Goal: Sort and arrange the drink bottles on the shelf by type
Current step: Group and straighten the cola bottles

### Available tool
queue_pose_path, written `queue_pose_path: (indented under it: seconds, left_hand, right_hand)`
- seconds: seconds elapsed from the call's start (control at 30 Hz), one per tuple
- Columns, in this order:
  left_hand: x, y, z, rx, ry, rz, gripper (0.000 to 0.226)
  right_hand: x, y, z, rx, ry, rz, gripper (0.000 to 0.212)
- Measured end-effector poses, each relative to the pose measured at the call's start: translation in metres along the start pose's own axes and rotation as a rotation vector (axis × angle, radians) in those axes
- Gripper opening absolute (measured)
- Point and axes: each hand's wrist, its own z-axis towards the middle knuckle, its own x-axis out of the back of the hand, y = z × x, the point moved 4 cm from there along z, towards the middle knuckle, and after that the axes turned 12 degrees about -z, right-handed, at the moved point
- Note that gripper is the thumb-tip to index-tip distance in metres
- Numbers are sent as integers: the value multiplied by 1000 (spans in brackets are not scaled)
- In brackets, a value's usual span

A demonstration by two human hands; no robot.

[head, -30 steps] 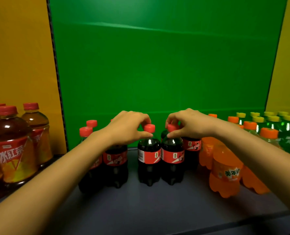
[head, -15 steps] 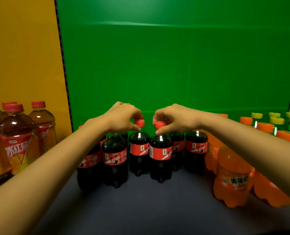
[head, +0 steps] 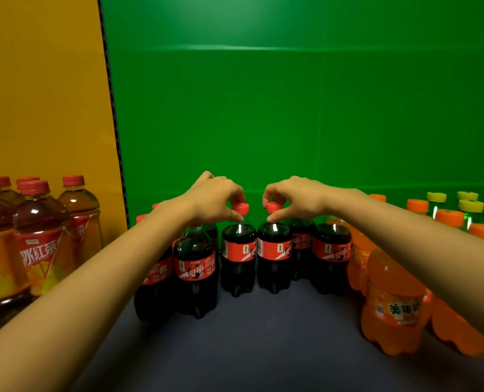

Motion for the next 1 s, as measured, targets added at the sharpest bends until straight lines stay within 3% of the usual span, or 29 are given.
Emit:
queue_pose_path:
  seconds: [0.27,0.43,0.57,0.67,0.8,1.0]
  left_hand:
    - [-4,-2,6,39,-39,34,30]
    - [0,4,12,66,-115,40,41]
    - [-1,30,29,25,-67,-198,58]
    - [-15,53,51,-23,-101,-235,61]
    - [-35,69,82,-15,-208,-182,68]
    - [-54,71,107,82,-447,-193,60]
  right_hand:
    - [-2,4,0,-13,-32,-22,43]
    - [32,18,-20,-58,77,-54,40]
    - [35,39,-41,-127,-124,-196,42]
    - [22,50,-46,-167,-244,-292,50]
    - [4,61,-43,-208,-360,-157,55]
    - [-14,64,-36,-233,-518,-64,77]
